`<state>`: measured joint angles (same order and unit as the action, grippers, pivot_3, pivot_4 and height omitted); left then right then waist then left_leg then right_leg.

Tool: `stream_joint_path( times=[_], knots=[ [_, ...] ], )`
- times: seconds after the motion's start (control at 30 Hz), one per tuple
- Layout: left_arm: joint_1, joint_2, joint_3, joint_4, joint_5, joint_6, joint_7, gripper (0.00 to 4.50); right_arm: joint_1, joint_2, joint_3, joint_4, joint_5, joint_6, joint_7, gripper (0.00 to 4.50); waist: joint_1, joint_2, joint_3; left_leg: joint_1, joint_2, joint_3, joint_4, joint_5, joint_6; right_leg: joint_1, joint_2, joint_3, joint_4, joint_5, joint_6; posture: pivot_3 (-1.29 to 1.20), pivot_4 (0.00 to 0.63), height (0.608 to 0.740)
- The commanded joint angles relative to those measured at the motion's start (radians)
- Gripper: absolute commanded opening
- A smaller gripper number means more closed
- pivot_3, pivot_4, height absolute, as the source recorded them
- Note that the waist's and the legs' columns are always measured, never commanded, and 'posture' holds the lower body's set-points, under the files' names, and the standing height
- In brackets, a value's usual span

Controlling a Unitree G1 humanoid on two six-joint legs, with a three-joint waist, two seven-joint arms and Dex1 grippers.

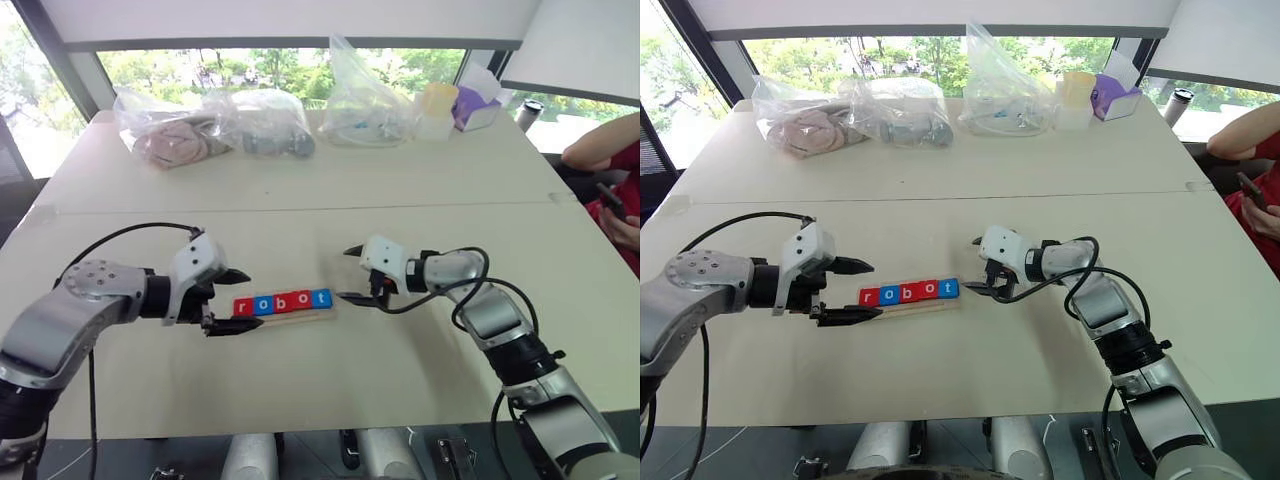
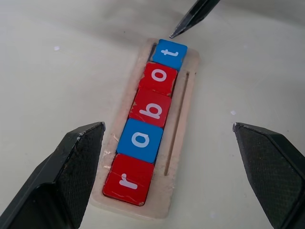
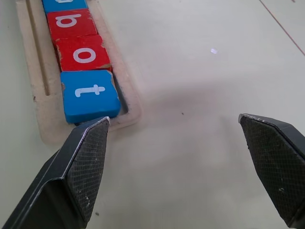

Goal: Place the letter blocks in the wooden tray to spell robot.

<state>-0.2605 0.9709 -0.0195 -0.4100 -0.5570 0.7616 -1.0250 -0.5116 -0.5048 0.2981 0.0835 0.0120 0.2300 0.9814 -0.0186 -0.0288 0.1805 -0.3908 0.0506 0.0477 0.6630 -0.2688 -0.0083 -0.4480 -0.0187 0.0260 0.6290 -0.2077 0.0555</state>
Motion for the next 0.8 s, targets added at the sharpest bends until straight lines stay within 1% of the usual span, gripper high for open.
stream_joint_path(
  times=[0.03, 0.33, 0.57, 0.7, 0.8],
  knots=[
    [-0.006, 0.000, 0.011, -0.013, -0.002, -0.001, -0.002, 4.50, -0.015, 0.007, 0.000, -0.012, 0.004, -0.022, 0.006, 4.44, 0.000, 0.000, 0.000, 0.000, 0.000, 0.000, 0.000, 0.000, 0.000, 0.000, 0.000, 0.000, 0.000, 0.000, 0.000, 0.00, 0.150, 0.739],
    [0.007, -0.006, 0.015, -0.023, -0.004, 0.002, 0.012, 4.50, -0.048, 0.041, 0.019, 0.052, -0.017, -0.065, -0.007, 4.44, -0.001, 0.000, 0.000, 0.000, 0.000, 0.000, 0.000, 0.000, 0.000, 0.000, 0.000, 0.000, 0.001, 0.000, 0.000, 0.00, 0.150, 0.739],
    [0.014, -0.013, 0.024, -0.022, -0.003, 0.001, 0.022, 4.50, -0.058, 0.026, 0.001, 0.080, -0.038, -0.102, -0.026, 4.44, 0.000, 0.000, 0.000, 0.000, 0.000, 0.000, 0.000, 0.000, 0.000, 0.000, 0.000, 0.000, 0.000, 0.000, 0.000, 0.00, 0.150, 0.739],
    [0.019, -0.016, 0.061, -0.024, -0.039, 0.017, 0.024, 4.50, -0.029, -0.026, -0.028, -0.005, -0.024, -0.067, -0.012, 4.44, 0.003, 0.000, 0.000, 0.000, 0.000, 0.000, 0.000, 0.000, 0.000, 0.000, 0.000, 0.000, 0.000, 0.000, 0.000, 0.00, 0.150, 0.739],
    [0.044, -0.011, 0.126, -0.036, -0.097, 0.052, 0.024, 4.50, 0.016, -0.093, -0.073, -0.137, 0.017, 0.022, 0.014, 4.44, 0.003, 0.000, 0.000, 0.000, 0.000, 0.000, 0.000, 0.000, 0.000, 0.000, 0.000, 0.000, 0.000, 0.000, 0.000, 0.00, 0.150, 0.739]
  ],
)
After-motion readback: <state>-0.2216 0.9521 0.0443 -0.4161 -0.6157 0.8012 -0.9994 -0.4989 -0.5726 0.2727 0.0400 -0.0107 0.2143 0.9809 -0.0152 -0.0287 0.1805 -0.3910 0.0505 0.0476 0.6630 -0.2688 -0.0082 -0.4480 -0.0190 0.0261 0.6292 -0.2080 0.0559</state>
